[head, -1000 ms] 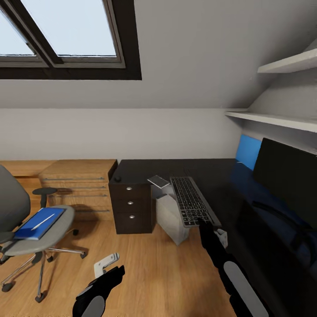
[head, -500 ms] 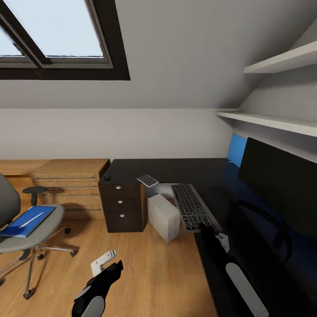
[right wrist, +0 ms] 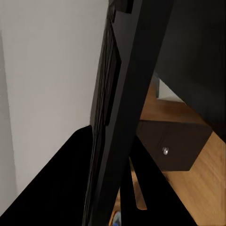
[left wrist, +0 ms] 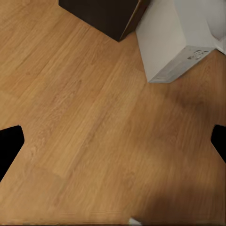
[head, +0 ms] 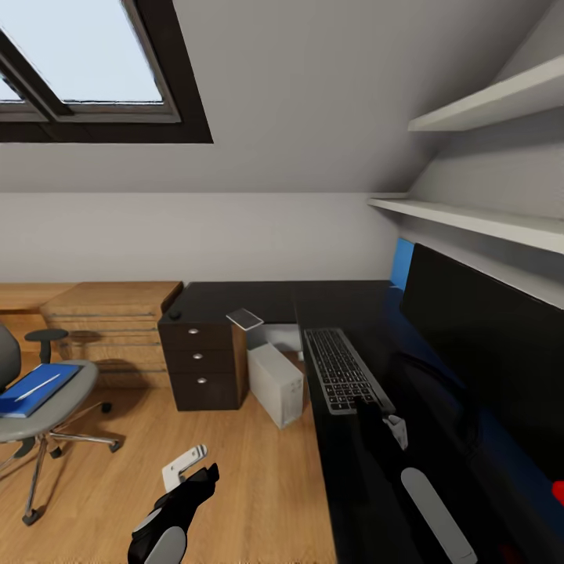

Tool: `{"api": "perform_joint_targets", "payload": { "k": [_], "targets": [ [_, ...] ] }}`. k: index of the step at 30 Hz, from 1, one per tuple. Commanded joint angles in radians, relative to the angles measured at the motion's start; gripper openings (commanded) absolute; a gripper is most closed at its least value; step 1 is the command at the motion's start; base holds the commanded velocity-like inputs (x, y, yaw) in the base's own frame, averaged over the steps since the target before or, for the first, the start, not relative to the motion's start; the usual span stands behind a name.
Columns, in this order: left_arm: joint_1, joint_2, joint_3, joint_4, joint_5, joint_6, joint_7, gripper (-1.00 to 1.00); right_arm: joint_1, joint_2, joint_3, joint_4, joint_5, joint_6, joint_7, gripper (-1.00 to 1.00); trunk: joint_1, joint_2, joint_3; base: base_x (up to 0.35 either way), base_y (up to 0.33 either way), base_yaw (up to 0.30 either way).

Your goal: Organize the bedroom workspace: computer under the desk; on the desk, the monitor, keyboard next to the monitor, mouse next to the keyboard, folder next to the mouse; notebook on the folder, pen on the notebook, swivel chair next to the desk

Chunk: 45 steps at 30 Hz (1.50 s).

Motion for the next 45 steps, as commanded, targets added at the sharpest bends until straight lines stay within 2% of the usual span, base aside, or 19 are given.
{"api": "perform_joint_targets", "payload": {
  "k": [1,7,13,16,18,39,41,45],
  "targets": [
    [-0.001,0.001,-0.001,-0.002,0.003,0.004,0.007,1.0,-0.001,-0.001,0.002,0.003,-0.006,-0.001,-0.003,-1.0,0.0,-0.001,-0.001,-0.231,-0.222,0.0],
    [-0.001,0.002,0.0,-0.002,0.003,0.006,0.007,1.0,-0.001,0.002,0.003,0.011,-0.005,-0.002,-0.003,-1.0,0.0,-0.001,-0.001,-0.204,-0.168,0.0],
    [-0.001,0.025,-0.001,-0.003,0.007,0.008,0.007,1.0,-0.001,0.005,0.005,0.028,-0.006,-0.003,0.0,-1.0,0.0,-0.001,-0.001,-0.027,-0.019,0.0],
    [-0.001,0.028,-0.001,-0.003,0.008,0.008,0.007,1.0,-0.001,0.041,0.006,0.024,-0.006,-0.005,0.041,-1.0,0.0,-0.001,-0.001,0.0,0.0,0.0],
    [-0.001,0.028,-0.001,-0.003,0.008,0.008,0.007,1.0,-0.001,0.051,0.005,0.026,-0.005,-0.005,0.049,-1.0,0.0,-0.001,-0.001,0.0,0.0,0.0],
    [-0.001,0.027,-0.002,-0.005,0.008,0.009,0.007,1.0,-0.001,0.05,0.0,0.043,0.001,-0.019,0.049,-1.0,0.0,-0.001,-0.001,0.0,0.0,0.0],
    [-0.001,0.027,-0.004,-0.007,0.009,0.011,0.007,1.0,-0.024,0.045,-0.036,0.138,0.001,-0.021,0.047,-1.0,0.0,-0.001,-0.001,0.0,0.0,0.0],
    [-0.001,0.027,-0.004,-0.007,0.01,0.011,0.007,1.0,-0.039,0.042,-0.052,0.166,0.002,-0.021,0.047,-1.0,0.0,-0.001,-0.001,0.0,0.0,0.0]
  ]
}}
